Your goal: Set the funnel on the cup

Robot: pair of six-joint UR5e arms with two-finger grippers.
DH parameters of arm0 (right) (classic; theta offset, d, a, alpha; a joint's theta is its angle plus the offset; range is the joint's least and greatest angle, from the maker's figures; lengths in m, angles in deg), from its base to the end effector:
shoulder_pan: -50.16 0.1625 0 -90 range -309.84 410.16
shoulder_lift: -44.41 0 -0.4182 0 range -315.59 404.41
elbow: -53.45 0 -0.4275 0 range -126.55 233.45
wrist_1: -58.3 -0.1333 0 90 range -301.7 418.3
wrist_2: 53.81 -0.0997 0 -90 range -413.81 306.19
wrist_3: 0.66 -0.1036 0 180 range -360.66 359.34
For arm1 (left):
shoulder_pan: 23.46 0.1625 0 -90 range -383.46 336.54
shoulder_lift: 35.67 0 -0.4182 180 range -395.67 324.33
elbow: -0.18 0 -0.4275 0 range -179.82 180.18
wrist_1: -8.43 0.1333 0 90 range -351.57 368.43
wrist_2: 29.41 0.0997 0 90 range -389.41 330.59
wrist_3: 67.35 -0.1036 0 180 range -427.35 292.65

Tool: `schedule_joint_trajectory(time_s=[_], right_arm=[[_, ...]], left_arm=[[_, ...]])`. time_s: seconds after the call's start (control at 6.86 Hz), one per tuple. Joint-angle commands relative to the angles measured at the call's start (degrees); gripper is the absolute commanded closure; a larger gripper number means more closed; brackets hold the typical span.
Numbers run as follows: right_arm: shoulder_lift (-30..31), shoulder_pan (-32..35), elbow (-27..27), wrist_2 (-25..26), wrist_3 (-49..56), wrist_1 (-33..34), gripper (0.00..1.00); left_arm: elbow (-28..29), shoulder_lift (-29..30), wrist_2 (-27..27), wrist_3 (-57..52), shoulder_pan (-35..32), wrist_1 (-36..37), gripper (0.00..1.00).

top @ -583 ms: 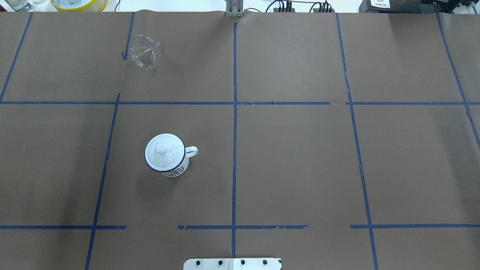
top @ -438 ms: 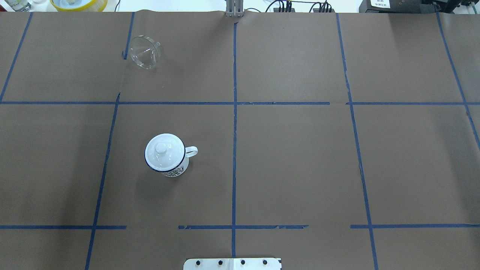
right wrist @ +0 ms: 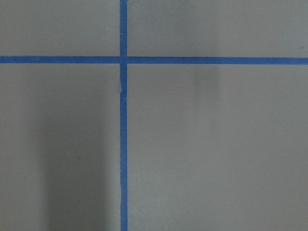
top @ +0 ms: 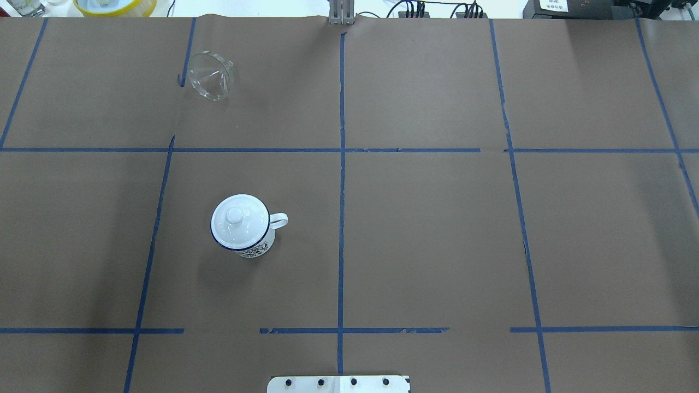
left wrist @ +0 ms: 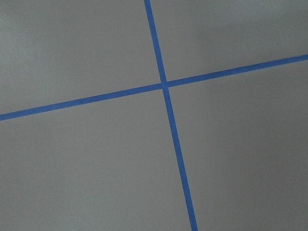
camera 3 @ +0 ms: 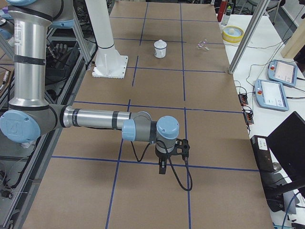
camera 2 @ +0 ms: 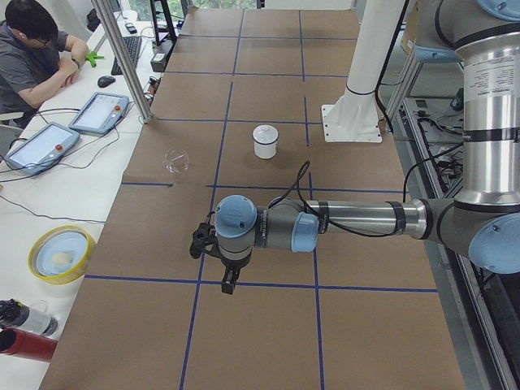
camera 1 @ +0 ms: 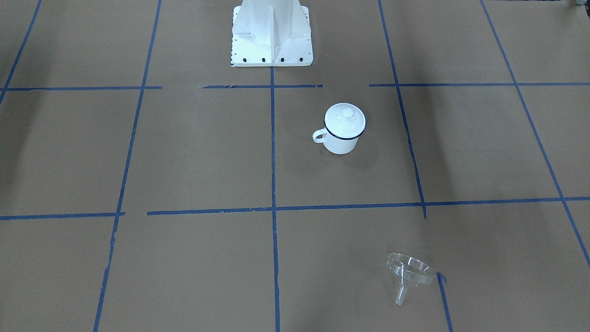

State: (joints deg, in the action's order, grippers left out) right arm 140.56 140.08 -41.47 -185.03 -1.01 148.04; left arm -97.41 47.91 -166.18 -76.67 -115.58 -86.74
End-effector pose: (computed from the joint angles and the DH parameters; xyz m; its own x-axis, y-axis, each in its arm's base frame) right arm 0.0644 -0.4811 0.6671 0.7522 0.0162 0.6587 -0.0032 0.9998 -0.0210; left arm -0.0758 -0.4851 0.6289 0.6843 0.2152 -0.6967 -0.0750 0.9712 0.2262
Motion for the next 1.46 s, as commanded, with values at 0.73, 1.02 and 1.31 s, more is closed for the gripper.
schedule_joint_trajectory(time_s=[0.73,1.02,1.31], right_arm=[[0.0,0.0,0.1,0.0,0.0,0.0,0.0],[0.0,0.0,0.1,0.0,0.0,0.0,0.0],[0.0,0.0,0.1,0.0,0.0,0.0,0.0]], left_arm=[[-2.8,4.8,-0.5,9.4,-0.2,-13.7,0.0],[-2.8,3.7,-0.4,12.4,0.1,-20.7,0.0],[-3.0,7.6,1.1,26.1,12.7,-22.3,0.0]])
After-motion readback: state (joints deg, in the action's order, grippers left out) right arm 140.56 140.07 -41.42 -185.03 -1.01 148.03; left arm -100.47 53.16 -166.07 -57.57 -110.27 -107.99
